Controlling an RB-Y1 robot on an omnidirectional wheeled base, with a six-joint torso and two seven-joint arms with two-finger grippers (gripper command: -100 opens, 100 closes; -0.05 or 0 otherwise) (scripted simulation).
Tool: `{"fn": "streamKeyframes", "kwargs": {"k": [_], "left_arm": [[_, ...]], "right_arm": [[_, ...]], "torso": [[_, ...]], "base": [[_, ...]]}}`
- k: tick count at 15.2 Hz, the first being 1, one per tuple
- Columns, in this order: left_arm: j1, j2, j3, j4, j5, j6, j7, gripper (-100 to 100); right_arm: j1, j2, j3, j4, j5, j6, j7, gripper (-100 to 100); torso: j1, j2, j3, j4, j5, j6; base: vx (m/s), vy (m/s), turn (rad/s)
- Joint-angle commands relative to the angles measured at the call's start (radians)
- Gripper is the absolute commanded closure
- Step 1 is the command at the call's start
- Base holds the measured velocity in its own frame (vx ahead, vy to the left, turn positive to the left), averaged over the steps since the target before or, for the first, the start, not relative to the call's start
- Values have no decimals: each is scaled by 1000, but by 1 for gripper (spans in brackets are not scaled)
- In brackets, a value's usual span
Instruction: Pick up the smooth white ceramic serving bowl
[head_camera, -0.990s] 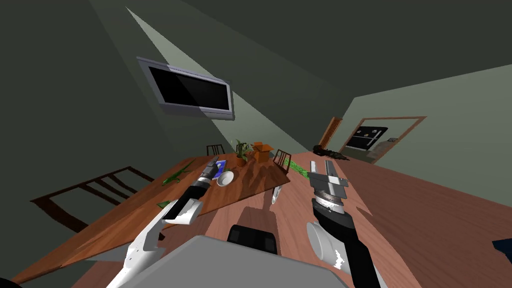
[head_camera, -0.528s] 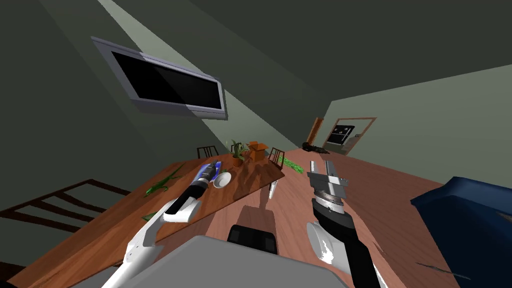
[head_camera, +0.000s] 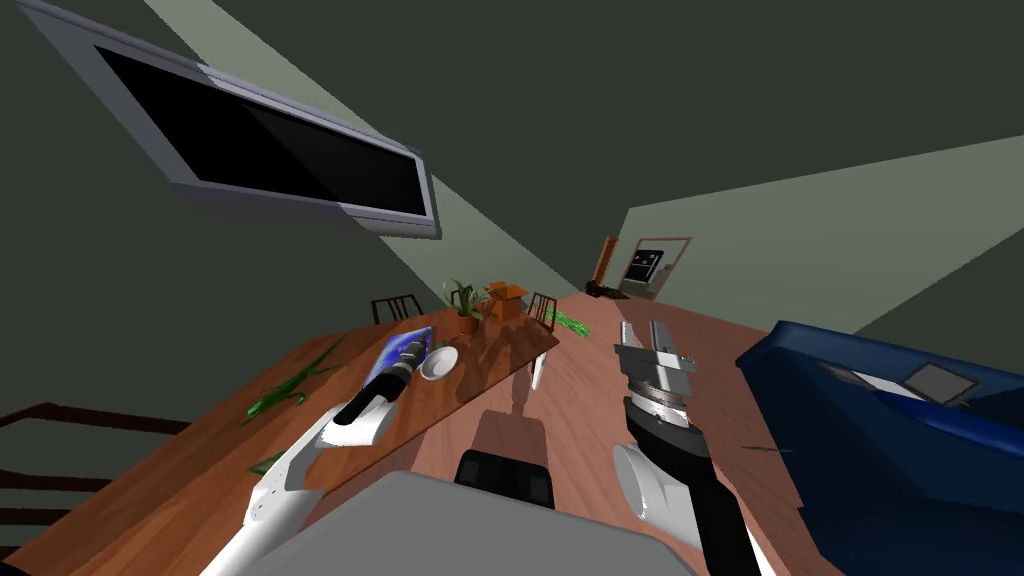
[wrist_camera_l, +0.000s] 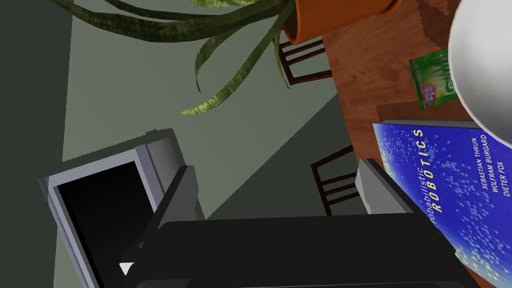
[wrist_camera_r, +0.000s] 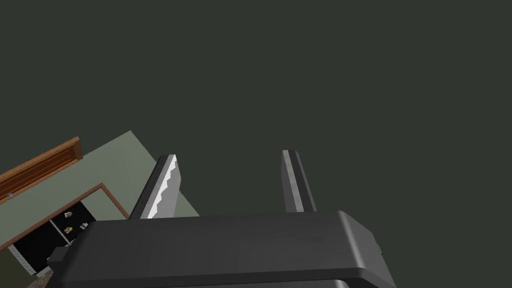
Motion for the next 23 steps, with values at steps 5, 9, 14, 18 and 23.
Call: {"fn": "streamKeyframes", "kwargs": {"k": [5,9,14,18,23], "left_arm": [[-21,8,29,86,19,101,-18,-100],[-32,6,49,137,32,175,-30,-100],[-42,2,69,186,44,247,-43,-100],[-57,-7,96,253,61,346,-59,-100],[-70,-19,119,311,76,431,-73,-100]], "right_arm": [[0,0,0,0,0,0,0,0],[0,0,0,0,0,0,0,0],[0,0,0,0,0,0,0,0],[0,0,0,0,0,0,0,0],[0,0,0,0,0,0,0,0]], "torso": [[2,0,0,0,0,0],[2,1,0,0,0,0],[1,-1,0,0,0,-1],[3,0,0,0,1,-1],[2,-1,-1,0,0,-1]], "base": [[-59,76,-239],[-75,68,-245],[-58,64,-179],[-78,80,-327],[-65,64,-193]]}}
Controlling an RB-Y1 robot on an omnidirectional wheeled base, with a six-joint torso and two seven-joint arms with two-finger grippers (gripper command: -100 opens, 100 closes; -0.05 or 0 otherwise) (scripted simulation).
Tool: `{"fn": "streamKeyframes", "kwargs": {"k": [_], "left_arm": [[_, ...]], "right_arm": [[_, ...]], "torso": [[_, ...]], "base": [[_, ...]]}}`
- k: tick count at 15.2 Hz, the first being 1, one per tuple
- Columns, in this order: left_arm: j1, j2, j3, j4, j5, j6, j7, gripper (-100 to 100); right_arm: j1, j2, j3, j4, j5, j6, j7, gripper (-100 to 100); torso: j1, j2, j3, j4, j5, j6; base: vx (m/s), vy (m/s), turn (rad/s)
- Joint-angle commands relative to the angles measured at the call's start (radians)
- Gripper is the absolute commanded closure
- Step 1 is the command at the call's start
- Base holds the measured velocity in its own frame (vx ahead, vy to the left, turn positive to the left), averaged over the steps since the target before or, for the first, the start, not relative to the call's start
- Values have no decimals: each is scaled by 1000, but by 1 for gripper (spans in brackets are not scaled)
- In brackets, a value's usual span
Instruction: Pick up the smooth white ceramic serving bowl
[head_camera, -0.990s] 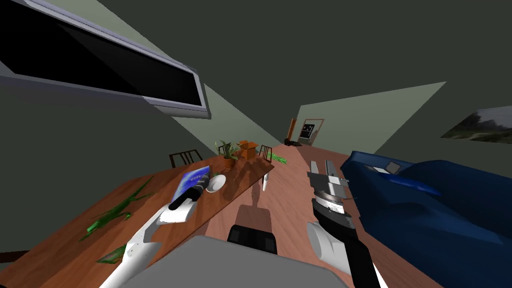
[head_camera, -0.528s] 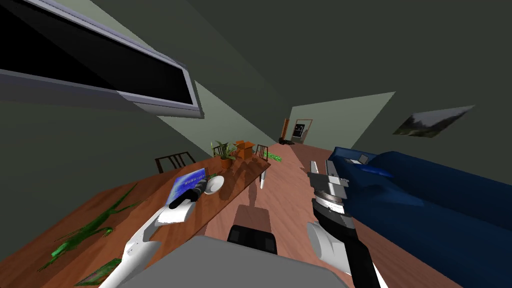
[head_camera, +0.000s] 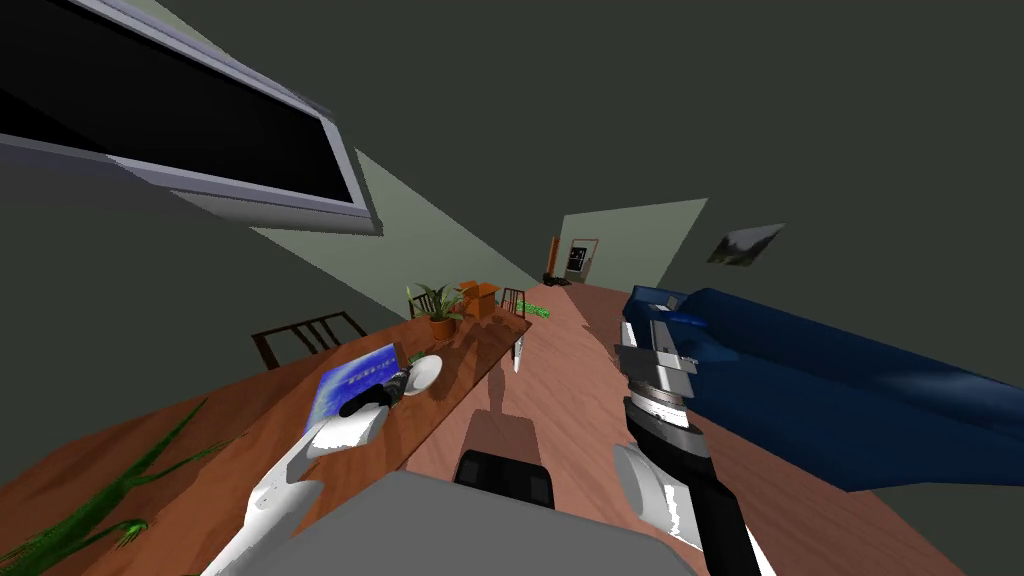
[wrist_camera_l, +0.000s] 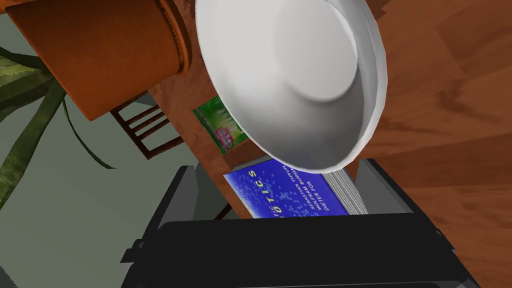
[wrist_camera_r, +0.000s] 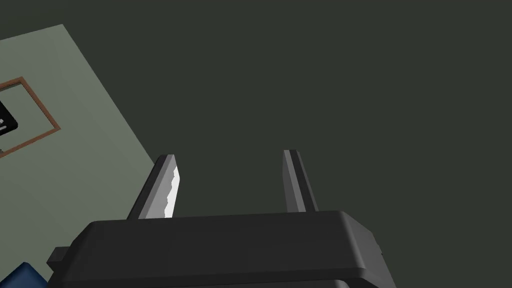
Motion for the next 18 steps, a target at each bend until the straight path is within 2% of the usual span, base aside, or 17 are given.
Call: {"fn": "streamKeyframes", "kwargs": {"k": [1,8,9,10,13,14,15,18], "left_arm": [[-6,-12,13,38,7,49,-10,-100],[-24,-32,38,103,24,145,-26,-100],[-20,-26,35,95,26,128,-25,-100],[-33,-27,33,126,18,112,-24,-100],[-51,-29,28,169,4,79,-20,-100],[-44,-28,30,152,10,94,-22,-100],[-45,-28,29,156,9,89,-22,100],[-44,-29,29,157,9,91,-21,100]], "right_arm": [[0,0,0,0,0,0,0,0],[0,0,0,0,0,0,0,0],[0,0,0,0,0,0,0,0],[0,0,0,0,0,0,0,0],[0,0,0,0,0,0,0,0],[0,0,0,0,0,0,0,0],[0,0,0,0,0,0,0,0],[0,0,0,0,0,0,0,0]], "torso": [[0,0,0,0,0,0],[0,-1,0,0,0,-1],[0,-2,-1,0,0,-1],[-1,-3,-1,-1,0,-1],[-2,-6,-3,-1,0,-1],[-2,-7,-4,-2,0,-1],[-3,-7,-4,-2,-1,-1],[-4,-6,-3,-1,-2,0]], "base": [[-57,73,-389],[-56,63,-215],[-20,28,-55],[-2,20,-3],[24,20,-5],[19,11,-3],[7,4,-1],[0,0,0]]}}
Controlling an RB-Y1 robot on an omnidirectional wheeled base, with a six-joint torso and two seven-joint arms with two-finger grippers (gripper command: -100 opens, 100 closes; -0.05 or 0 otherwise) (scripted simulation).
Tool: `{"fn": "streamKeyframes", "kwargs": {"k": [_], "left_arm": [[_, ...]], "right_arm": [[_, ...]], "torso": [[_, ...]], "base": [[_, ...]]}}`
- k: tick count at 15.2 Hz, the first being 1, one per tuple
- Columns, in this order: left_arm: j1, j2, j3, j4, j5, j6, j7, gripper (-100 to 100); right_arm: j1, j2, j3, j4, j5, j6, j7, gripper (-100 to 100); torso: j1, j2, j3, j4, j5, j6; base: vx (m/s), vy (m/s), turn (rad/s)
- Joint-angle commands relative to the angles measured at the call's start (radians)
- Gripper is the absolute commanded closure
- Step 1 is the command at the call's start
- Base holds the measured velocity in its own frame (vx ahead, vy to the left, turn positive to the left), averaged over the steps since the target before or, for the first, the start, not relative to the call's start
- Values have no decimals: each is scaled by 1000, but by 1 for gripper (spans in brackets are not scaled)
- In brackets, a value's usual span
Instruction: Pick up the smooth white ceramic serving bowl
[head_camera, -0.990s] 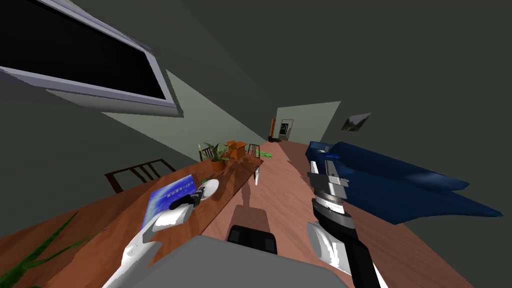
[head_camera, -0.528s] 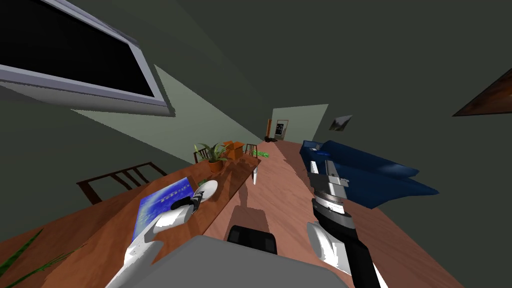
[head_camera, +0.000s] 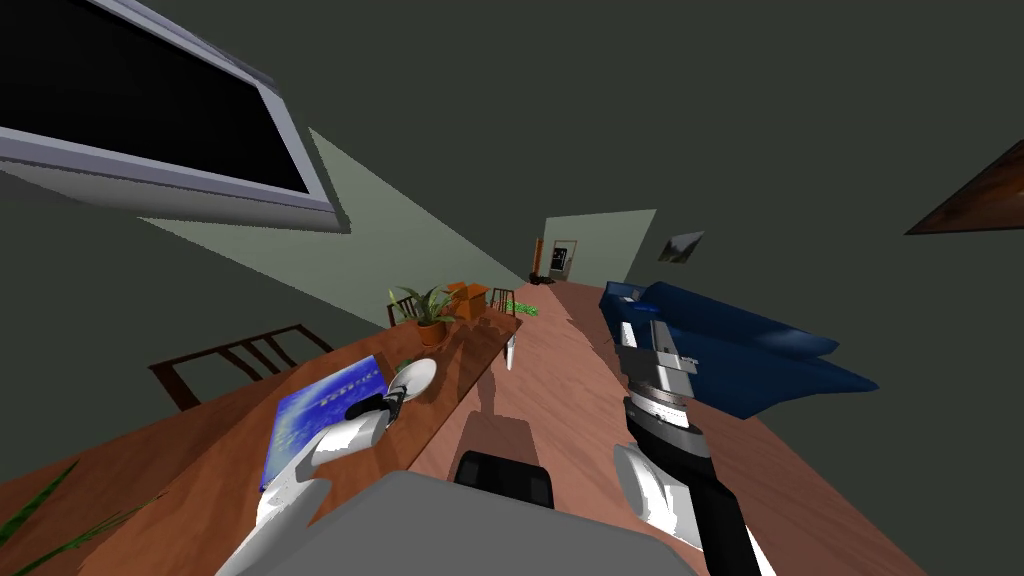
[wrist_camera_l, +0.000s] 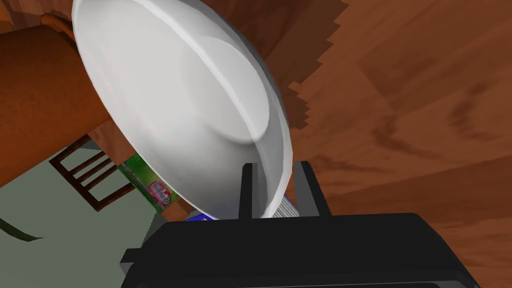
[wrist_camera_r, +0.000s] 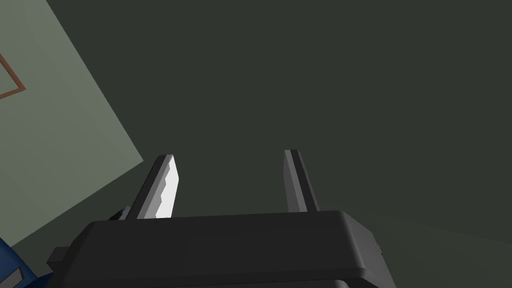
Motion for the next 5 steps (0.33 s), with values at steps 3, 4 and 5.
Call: {"fn": "streamKeyframes", "kwargs": {"k": [3,4,5], "left_arm": [[18,2,5,-45,13,32,-3,100],[24,3,7,-60,18,43,-4,100],[16,1,4,-40,10,27,-2,100]], "right_arm": [[0,0,0,0,0,0,0,0],[0,0,0,0,0,0,0,0],[0,0,0,0,0,0,0,0]], "torso": [[-1,1,1,0,-1,0],[-2,2,1,1,-1,0],[-3,3,2,1,-1,0]], "base": [[-11,-10,2],[-27,-28,7],[-16,-18,7]]}}
